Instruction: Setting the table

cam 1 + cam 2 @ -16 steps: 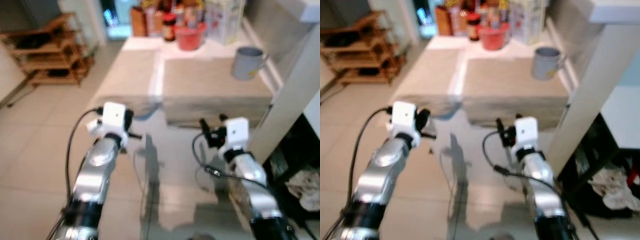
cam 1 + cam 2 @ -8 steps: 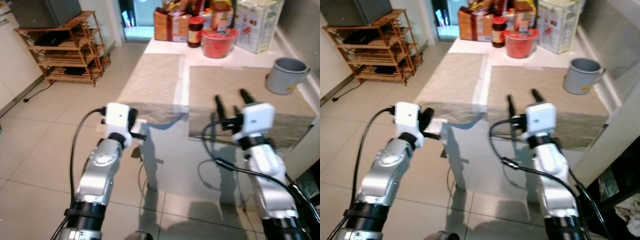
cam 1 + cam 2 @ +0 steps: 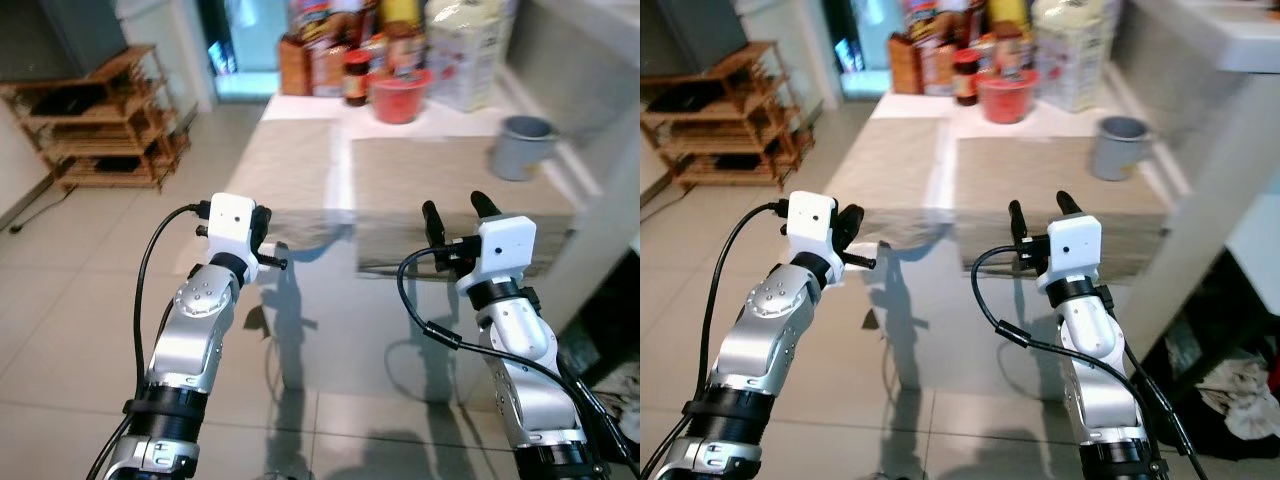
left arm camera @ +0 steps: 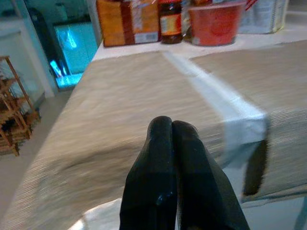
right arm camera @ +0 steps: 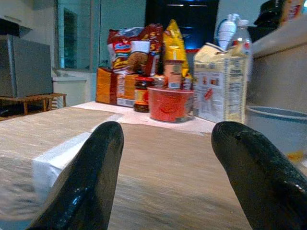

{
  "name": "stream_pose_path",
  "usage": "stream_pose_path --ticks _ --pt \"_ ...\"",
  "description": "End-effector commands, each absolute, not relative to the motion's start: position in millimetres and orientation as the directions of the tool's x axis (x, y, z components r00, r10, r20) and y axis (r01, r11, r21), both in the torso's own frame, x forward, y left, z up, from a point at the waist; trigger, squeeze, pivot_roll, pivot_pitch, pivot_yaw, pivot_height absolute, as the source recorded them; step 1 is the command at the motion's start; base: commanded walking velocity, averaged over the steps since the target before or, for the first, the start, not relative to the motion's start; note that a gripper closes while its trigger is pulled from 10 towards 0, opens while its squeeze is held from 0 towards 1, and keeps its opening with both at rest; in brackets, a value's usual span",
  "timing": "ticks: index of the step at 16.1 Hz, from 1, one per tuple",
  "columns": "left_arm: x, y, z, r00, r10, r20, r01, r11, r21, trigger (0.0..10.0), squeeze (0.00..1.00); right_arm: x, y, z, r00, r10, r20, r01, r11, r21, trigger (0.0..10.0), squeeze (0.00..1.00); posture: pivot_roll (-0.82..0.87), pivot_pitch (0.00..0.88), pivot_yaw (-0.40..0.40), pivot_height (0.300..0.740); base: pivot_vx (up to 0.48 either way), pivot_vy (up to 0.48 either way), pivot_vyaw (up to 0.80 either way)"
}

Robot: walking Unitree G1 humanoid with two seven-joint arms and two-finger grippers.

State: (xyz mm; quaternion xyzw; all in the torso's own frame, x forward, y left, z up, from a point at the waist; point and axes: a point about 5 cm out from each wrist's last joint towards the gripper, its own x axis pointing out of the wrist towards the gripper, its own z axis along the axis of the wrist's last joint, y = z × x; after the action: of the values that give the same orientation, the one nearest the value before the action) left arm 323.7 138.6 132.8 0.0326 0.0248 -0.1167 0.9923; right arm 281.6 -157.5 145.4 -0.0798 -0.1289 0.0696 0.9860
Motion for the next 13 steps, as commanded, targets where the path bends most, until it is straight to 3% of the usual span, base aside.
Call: stream_pose_path --ticks 1,7,9,13 --pt "326.3 135.5 136.0 0.969 -0.244 -0.044 0.247 0.967 0.062 10.0 0.0 280.7 -157.8 141.1 0.963 0.161 0.216 -0.12 0.974 -0.19 10.0 0.0 -0.16 0.0 0.099 0.736 0.326 -0.349 0.0" --pt "329.0 138.8 132.8 0.974 -0.22 -0.061 0.223 0.973 0.056 10.0 0.0 279.4 -155.0 139.4 0.962 0.184 0.2 -0.144 0.969 -0.201 10.0 0.0 -0.16 0.0 0.097 0.736 0.364 -0.306 0.0" --pt "331.1 142.0 130.2 0.977 -0.199 -0.082 0.204 0.977 0.068 10.0 0.0 277.9 -154.6 138.6 0.962 0.193 0.193 -0.153 0.967 -0.203 10.0 0.0 -0.16 0.0 0.095 0.736 0.409 0.0 0.0" --pt "332.7 143.5 130.2 0.978 -0.19 -0.082 0.195 0.979 0.059 10.0 0.0 277.0 -152.7 137.6 0.961 0.207 0.182 -0.168 0.963 -0.209 10.0 0.0 -0.16 0.0 0.094 0.736 0.0 0.0 0.0"
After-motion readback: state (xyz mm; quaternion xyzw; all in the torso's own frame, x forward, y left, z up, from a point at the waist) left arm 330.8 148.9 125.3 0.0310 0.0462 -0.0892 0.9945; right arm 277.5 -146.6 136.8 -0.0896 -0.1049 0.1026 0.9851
